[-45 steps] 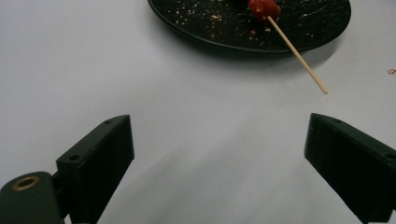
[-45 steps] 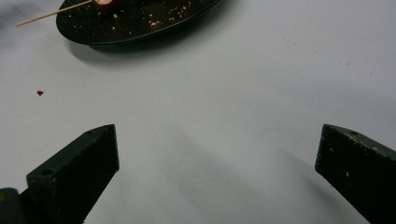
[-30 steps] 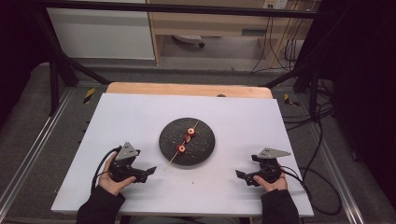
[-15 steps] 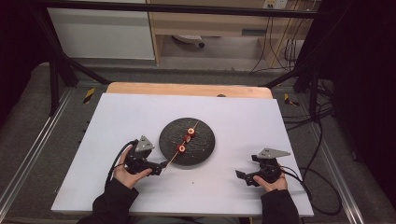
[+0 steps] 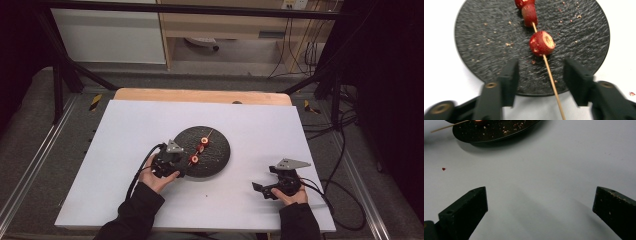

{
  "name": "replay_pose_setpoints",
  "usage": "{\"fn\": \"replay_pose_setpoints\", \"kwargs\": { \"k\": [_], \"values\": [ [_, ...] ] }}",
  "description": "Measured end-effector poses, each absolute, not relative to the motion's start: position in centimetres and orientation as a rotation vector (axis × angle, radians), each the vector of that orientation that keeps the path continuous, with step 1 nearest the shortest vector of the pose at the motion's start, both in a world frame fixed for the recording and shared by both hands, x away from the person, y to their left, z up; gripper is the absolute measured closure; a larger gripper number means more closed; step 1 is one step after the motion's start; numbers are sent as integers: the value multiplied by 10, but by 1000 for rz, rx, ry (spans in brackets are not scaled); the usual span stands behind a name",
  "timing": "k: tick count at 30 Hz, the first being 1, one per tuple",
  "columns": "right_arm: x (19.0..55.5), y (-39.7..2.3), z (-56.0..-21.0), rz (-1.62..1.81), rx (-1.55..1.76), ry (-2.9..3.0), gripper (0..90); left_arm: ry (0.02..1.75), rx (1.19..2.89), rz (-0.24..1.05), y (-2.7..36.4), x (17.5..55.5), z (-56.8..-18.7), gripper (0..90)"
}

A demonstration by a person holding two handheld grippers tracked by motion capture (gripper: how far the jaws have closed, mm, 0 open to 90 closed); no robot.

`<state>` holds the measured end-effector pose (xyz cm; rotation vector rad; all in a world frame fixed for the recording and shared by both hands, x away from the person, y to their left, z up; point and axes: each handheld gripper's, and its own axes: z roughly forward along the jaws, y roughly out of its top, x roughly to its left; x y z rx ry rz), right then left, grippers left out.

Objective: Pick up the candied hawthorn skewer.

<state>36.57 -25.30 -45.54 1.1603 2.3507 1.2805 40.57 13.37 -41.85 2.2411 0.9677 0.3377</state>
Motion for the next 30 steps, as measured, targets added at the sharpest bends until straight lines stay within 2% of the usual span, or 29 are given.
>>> {"fn": "replay_pose_setpoints", "kwargs": {
  "k": [7,14,19,20,30],
  "values": [
    [366,-253,-455,1282,1156,2351,7,983,2287,320,122,409,-422,695],
    [366,-253,-455,1286,1159,2351,7,1011,2300,320,117,410,-423,808],
    [366,-253,-455,1286,1162,2350,7,1033,2287,333,116,409,-423,840],
    [366,-253,-455,1286,1162,2351,7,1034,2281,341,117,408,-423,873],
    [365,-253,-454,1291,1171,2345,9,1013,2193,346,133,399,-419,879]
  ]
}}
